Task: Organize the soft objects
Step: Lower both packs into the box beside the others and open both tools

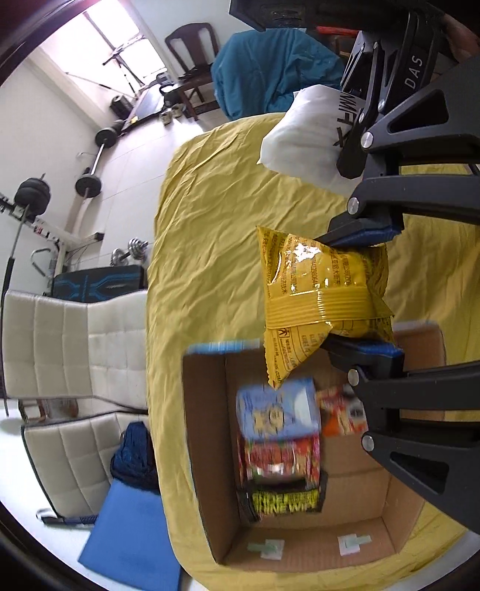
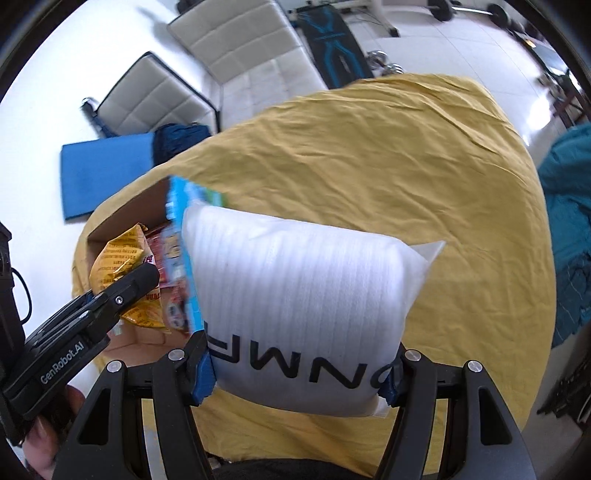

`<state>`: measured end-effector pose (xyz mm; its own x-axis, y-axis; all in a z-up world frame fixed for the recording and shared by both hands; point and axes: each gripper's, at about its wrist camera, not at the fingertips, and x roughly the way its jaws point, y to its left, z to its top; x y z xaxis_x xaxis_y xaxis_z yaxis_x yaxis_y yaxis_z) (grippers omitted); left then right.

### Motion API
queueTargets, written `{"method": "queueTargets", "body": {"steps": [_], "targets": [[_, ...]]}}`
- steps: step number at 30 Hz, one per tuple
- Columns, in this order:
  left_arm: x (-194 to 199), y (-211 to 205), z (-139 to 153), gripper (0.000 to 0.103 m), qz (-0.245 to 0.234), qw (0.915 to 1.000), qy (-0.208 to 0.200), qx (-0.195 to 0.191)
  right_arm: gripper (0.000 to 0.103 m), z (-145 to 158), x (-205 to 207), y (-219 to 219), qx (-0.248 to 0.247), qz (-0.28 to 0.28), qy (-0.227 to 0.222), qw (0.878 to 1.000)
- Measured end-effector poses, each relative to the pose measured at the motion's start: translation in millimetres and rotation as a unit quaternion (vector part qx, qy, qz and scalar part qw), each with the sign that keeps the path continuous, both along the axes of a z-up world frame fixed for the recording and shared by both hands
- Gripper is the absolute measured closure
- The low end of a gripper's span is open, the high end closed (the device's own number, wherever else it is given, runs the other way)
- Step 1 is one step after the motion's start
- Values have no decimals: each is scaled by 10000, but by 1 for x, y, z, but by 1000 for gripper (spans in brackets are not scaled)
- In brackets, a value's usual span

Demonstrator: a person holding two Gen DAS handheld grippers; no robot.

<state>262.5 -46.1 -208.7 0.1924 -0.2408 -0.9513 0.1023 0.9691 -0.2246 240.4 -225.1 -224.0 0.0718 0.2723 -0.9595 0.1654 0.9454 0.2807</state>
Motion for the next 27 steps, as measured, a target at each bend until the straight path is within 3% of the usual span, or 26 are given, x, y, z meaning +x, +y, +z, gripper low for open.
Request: {"method": "queueTargets", "body": {"steps": [5,13,20,27], "targets": [[-9,68,17,66,378,9993,-49,-39,34,18,4,64,91,377,-137,9992],[-24,178,24,66,926,9954,-115,235,34,16,5,172,243,1070,-108,9939],[-33,245,-9,66,1296,9908,237,293,34,-26,4,257,256,1492,165,9883],[-34,276,-63,66,1297,9884,705,361,34,-90,1,302,103,1689,611,9837]]}}
